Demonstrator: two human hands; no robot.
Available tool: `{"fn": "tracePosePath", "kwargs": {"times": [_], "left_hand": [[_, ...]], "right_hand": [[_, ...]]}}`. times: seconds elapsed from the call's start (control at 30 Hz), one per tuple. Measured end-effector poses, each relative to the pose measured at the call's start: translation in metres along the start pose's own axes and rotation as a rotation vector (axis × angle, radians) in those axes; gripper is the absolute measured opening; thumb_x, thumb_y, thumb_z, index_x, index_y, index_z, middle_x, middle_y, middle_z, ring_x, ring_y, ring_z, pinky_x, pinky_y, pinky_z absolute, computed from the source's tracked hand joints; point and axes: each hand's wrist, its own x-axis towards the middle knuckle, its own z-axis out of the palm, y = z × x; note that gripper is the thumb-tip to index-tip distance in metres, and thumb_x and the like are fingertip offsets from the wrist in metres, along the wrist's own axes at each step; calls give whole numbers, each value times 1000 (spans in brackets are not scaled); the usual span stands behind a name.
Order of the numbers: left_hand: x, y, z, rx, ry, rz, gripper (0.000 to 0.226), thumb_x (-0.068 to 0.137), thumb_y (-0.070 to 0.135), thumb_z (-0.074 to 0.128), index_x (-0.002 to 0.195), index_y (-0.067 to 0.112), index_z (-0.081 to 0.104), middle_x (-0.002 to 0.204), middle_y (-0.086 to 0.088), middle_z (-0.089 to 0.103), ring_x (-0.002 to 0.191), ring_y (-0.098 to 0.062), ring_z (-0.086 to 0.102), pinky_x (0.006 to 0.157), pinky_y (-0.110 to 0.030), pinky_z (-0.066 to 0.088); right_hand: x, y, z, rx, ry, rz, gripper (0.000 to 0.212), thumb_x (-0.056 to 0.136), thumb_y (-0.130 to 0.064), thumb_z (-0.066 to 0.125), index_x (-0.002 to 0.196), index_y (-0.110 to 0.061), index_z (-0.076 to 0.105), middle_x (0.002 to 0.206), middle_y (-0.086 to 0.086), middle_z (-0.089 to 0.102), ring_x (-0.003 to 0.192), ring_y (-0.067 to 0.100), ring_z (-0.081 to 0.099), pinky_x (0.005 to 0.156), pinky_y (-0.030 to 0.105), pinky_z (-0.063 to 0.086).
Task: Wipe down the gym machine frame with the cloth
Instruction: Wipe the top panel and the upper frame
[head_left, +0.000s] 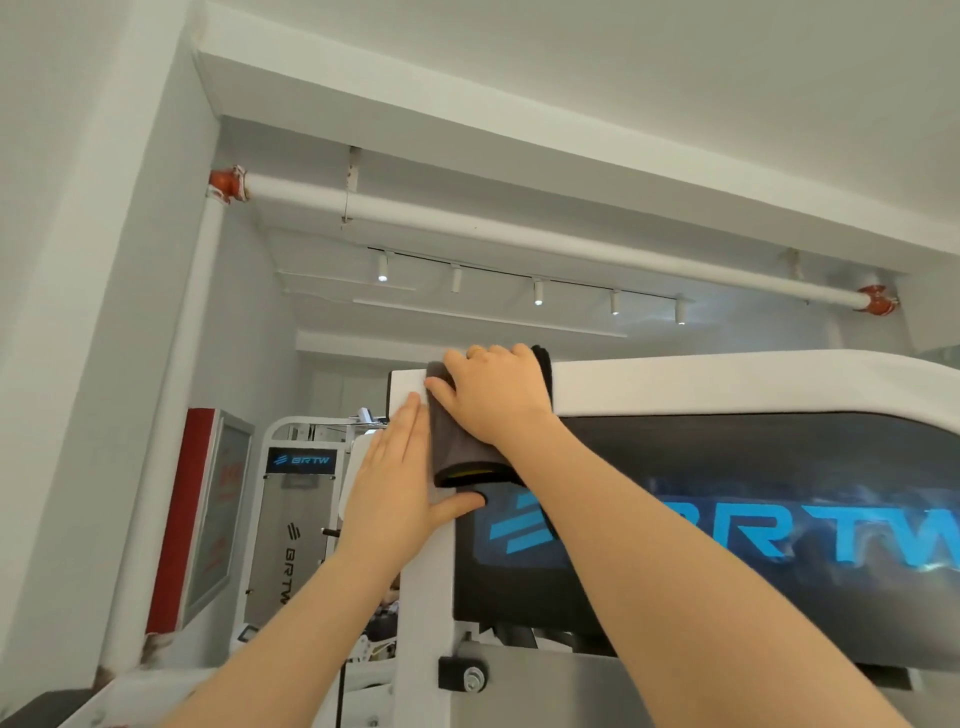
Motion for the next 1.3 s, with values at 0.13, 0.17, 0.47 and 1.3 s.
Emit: {"fn": "tracePosePath", "kwargs": {"times": [0.13, 0.17, 0.47, 1.3], "left_hand": [[-2, -2, 4, 75, 3, -15, 112, 68, 72, 52, 148, 16, -3, 148, 11, -18, 141, -15, 6, 103, -24, 1], [-3, -2, 5, 77, 0, -14, 111, 68, 72, 52, 147, 16, -3, 144, 13, -21, 142, -15, 6, 103, -24, 1], [0, 8, -7, 13, -57, -38, 111, 70, 60, 64, 147, 13, 1, 156, 0, -4, 142, -14, 5, 110, -23, 8], [-6, 164, 24, 130, 0, 128, 108, 72, 67, 54, 148, 15, -2, 156, -2, -1, 143, -18, 3, 111, -31, 2]], "right_hand": [[-37, 58, -14, -87, 75, 188, 43, 96, -49, 27, 91, -17, 55, 89, 5, 63, 84, 26, 56, 73, 36, 29], [-44, 66, -16, -106, 76, 212, 44, 96, -49, 26, 92, -17, 55, 88, 5, 63, 84, 25, 55, 76, 36, 31], [-11, 6, -1, -31, 20, 44, 40, 100, -41, 23, 109, -16, 52, 109, 6, 60, 99, 28, 52, 81, 39, 30], [-102, 153, -39, -105, 125, 81, 43, 97, -44, 26, 121, -15, 48, 116, 7, 57, 105, 29, 50, 90, 41, 31]]}}
